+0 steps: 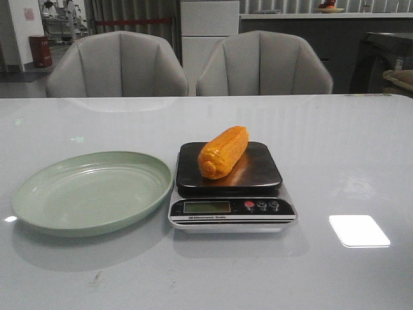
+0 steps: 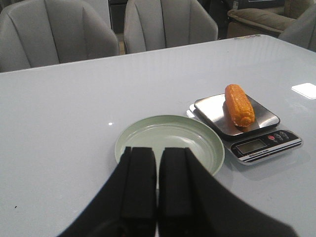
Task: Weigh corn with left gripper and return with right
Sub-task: 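Open the left gripper and withdraw it from the scale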
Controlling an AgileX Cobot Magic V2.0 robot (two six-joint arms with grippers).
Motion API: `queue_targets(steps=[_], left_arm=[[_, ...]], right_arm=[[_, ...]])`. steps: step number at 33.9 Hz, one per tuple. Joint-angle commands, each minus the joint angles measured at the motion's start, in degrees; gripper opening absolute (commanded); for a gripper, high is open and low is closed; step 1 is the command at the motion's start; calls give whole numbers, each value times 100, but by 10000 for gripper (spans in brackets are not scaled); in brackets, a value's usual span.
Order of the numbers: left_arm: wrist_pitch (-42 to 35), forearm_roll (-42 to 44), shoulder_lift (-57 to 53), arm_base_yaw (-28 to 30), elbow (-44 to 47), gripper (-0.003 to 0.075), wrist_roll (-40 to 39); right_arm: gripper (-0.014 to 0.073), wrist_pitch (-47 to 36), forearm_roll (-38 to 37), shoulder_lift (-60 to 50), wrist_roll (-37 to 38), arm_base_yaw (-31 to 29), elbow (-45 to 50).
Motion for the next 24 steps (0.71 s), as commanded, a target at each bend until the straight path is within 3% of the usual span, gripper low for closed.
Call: queue_targets(steps=[1, 7, 10, 13, 17, 24], left_arm=[[-469, 22, 75, -7, -131, 123, 2], [-469, 22, 75, -7, -131, 123, 2], [-469, 22, 75, -7, -131, 123, 2], [-469, 22, 75, -7, -131, 123, 2], [-469, 22, 75, -7, -131, 123, 2], [-469, 22, 75, -7, -131, 123, 2]], right_arm=[[197, -143, 3, 422, -6, -27, -286], [198, -210, 390, 582, 147, -8, -271], [215, -242, 709, 644, 106, 342, -329], [329, 5, 699, 894, -150, 813, -551], [594, 248, 699, 1415, -375, 1379, -948], [601, 205, 726, 2514, -370, 2044, -1692]])
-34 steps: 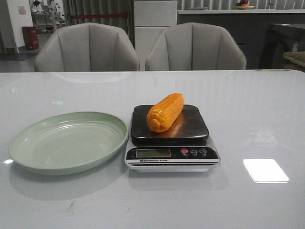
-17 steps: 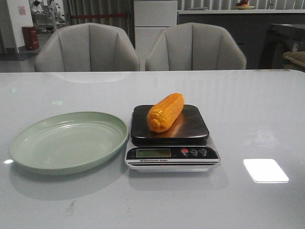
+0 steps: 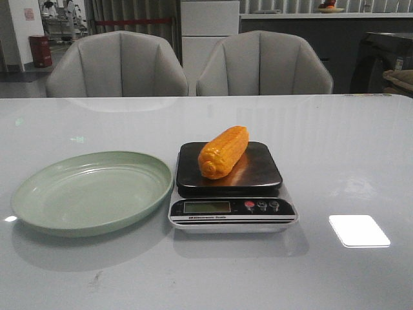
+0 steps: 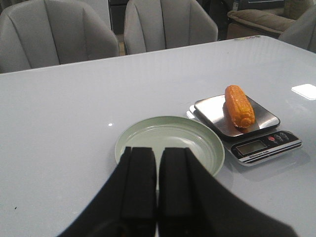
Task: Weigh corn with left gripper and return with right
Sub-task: 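Open the left gripper and withdraw it from the scale, then lower the right gripper over the corn cob on the scale and close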
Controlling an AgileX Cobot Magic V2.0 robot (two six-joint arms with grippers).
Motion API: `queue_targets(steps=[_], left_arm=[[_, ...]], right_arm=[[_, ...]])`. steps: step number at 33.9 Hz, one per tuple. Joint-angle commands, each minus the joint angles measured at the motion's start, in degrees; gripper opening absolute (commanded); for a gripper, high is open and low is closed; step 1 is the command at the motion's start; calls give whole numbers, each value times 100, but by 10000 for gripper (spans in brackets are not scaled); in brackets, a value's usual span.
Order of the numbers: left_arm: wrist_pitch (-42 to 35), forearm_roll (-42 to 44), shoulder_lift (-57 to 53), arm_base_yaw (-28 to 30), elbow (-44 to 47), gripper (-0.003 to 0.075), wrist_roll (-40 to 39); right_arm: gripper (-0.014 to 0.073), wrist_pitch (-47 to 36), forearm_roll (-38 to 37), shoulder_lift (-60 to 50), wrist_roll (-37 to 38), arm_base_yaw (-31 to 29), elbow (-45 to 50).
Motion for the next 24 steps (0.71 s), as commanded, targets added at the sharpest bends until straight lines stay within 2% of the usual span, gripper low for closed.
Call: queue_targets(steps=[1, 9, 14, 24], left_arm=[[-447, 22, 75, -7, -131, 123, -7], [-447, 22, 75, -7, -131, 123, -7], [-447, 22, 75, -7, -131, 123, -7], [-447, 22, 75, -7, -131, 123, -7]], right_arm=[[601, -379, 59, 559, -75, 276, -621], [594, 154, 494, 2015, 186, 548, -1890], [594, 685, 484, 2957, 486, 552, -2853], [594, 1380, 246, 4628, 1651, 667, -4312]])
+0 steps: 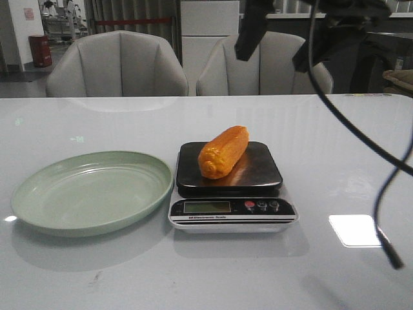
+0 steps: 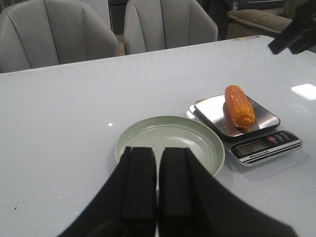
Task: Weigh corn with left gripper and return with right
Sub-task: 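Lower the right gripper over the corn cob on the scale and close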
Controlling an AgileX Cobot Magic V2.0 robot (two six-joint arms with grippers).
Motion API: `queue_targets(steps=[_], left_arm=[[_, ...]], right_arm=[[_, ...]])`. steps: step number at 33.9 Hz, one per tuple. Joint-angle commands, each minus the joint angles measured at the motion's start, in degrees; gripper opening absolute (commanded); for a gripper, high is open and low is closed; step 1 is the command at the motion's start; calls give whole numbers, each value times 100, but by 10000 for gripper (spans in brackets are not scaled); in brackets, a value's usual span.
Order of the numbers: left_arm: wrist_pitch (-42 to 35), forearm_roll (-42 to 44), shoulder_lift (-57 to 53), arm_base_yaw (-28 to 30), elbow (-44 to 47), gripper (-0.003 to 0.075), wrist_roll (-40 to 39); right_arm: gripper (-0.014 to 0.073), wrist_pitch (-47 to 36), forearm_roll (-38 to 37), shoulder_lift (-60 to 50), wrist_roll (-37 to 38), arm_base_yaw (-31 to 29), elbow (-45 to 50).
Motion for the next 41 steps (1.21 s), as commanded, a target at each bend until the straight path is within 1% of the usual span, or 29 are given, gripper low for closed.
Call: queue_targets(steps=[1, 5, 11, 15, 20, 26, 28, 30, 33, 34, 36, 37, 41], left_arm=[[-447, 22, 75, -7, -131, 123, -7], [-447, 22, 75, -7, -131, 123, -7], [-435, 22, 75, -7, -131, 123, -7], [-415, 22, 75, -7, -131, 123, -7], [-415, 22, 75, -7, -131, 123, -7], [-415, 22, 75, -7, -131, 123, -7], [-415, 22, 75, -7, -131, 123, -7], [-415, 22, 75, -7, -131, 123, -7], [-415, 22, 75, -7, -131, 123, -7], [-415, 22, 75, -7, -131, 123, -7], [-415, 22, 75, -7, -131, 123, -7], [-415, 22, 75, -7, -131, 123, -7], [-415, 22, 75, -7, -131, 123, -7]], right_arm=[[594, 101, -232, 347, 566, 96, -725], [594, 544, -545, 881, 1270, 278, -1266], [594, 943, -873, 1425, 2293, 584, -1872], [594, 1279, -1074, 1696, 2717, 701, -2113], [594, 1425, -1118, 1957, 2967, 759, -2157], [582, 1495, -1118, 2206, 2968, 759, -2157], [540, 1503, -1124, 2267, 2968, 759, -2157], [465, 1477, -1124, 2281, 2963, 759, -2157], [321, 1409, -1124, 2287, 2963, 759, -2170], [255, 1402, -1124, 2287, 2963, 759, -2211], [198, 1396, -1102, 2282, 2963, 765, -2301], [183, 1411, -1087, 2282, 2963, 789, -2367], [187, 1402, -1083, 2282, 2921, 974, -2625]])
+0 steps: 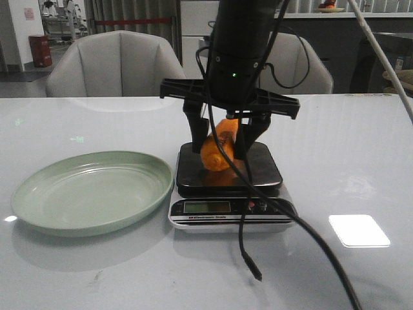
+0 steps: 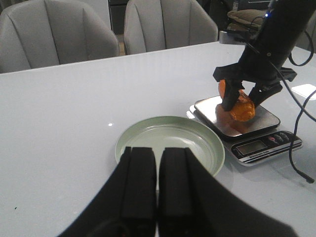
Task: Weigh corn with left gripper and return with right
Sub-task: 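Lower the right gripper over the corn cob on the scale and close, then lift the corn cob with the right gripper and lower it onto the plate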
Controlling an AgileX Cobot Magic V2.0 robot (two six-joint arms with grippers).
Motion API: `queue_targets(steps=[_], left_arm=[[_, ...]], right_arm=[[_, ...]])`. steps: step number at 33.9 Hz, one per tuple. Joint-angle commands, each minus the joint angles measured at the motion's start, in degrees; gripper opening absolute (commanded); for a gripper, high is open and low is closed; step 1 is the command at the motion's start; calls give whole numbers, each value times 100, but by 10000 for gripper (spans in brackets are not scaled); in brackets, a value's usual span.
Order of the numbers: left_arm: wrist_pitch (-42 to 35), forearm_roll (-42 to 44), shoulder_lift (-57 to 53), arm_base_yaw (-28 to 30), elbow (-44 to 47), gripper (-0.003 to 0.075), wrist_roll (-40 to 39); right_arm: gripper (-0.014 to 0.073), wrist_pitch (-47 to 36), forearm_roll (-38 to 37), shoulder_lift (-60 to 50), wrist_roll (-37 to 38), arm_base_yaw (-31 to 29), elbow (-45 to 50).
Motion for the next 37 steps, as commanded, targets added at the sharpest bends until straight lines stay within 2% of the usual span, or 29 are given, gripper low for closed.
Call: queue_targets(steps=[1, 11, 14, 17, 27, 32, 37], left_arm=[[-415, 22, 75, -7, -131, 123, -7], [-415, 22, 75, -7, -131, 123, -7], [-434, 22, 75, -7, -131, 123, -7], [-434, 22, 75, -7, -131, 123, -7], [-434, 22, 75, -7, -131, 123, -7], [-434, 22, 75, -7, -131, 123, -7], [-434, 22, 75, -7, -131, 123, -7]], right_arm=[[187, -200, -71, -343, -64, 201, -409], [188, -691, -71, -278, -240, 1074, -561], [212, -802, -71, -167, -240, 1274, -563], [258, -917, -65, -54, -240, 1408, -578], [507, -1664, 192, 250, -235, 1520, -583], [568, -1850, 197, 296, -235, 1514, -583], [570, -1849, 197, 269, -235, 1430, -583]])
